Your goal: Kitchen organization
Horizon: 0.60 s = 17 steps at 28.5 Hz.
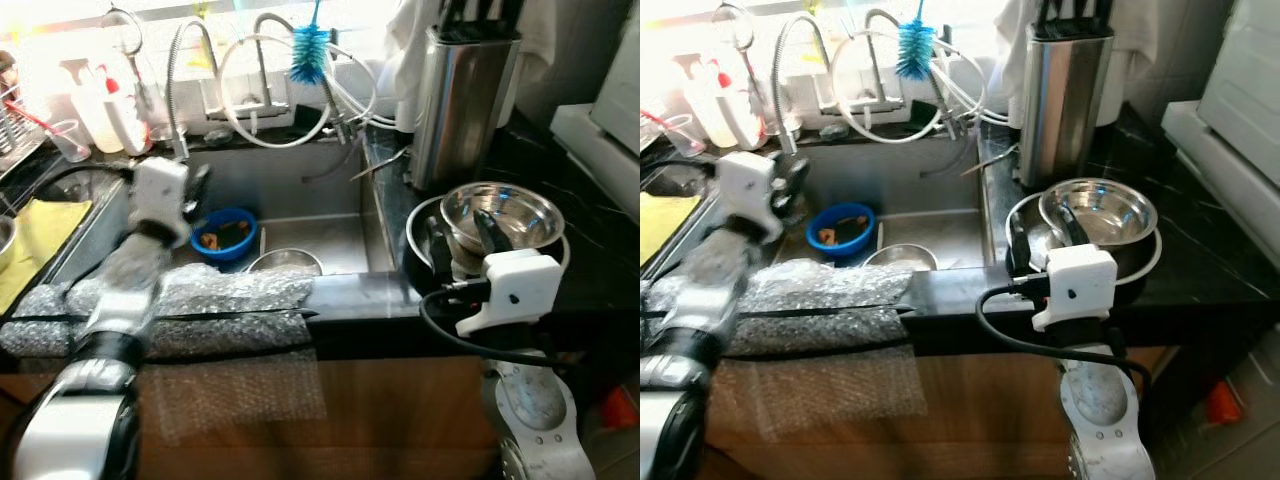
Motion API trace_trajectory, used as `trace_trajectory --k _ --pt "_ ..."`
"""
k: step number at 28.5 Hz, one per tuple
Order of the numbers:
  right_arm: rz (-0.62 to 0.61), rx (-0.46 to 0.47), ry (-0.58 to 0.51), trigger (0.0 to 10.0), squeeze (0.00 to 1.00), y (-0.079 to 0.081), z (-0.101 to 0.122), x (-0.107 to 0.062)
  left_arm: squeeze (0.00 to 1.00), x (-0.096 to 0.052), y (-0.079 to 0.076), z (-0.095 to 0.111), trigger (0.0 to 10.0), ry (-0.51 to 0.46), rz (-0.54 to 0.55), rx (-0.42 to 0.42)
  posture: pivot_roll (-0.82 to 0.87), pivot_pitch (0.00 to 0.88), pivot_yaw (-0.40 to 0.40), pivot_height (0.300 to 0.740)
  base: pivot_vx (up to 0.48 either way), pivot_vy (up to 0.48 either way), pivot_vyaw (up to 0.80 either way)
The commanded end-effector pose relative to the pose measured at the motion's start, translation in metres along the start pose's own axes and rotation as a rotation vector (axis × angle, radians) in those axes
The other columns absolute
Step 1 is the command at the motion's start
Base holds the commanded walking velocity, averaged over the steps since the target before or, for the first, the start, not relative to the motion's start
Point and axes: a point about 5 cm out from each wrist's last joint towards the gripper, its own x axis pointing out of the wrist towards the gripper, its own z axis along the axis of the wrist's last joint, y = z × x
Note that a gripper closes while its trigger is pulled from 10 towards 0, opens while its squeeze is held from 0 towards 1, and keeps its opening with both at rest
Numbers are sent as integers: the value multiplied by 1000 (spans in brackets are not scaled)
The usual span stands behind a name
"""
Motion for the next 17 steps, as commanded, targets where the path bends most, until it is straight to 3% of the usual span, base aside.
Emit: trace_trajectory --k 1,2,5,17 --pt "16 17 -4 10000 0 3 0 0 0 -9 2 9 10000 -35 7 -2 -144 0 111 740 0 0 0" --pt "23 19 -5 10000 0 4 0 0 0 -18 1 9 10000 -26 11 0 -143 0 113 740 0 0 0" --pt "30 21 -8 10000 0 5 0 1 0 -27 1 11 10000 -9 17 -6 -143 0 113 740 0 0 0" --pt "31 21 -10 10000 0 4 0 1 0 -33 -1 18 10000 22 19 -13 -143 0 113 740 0 0 0"
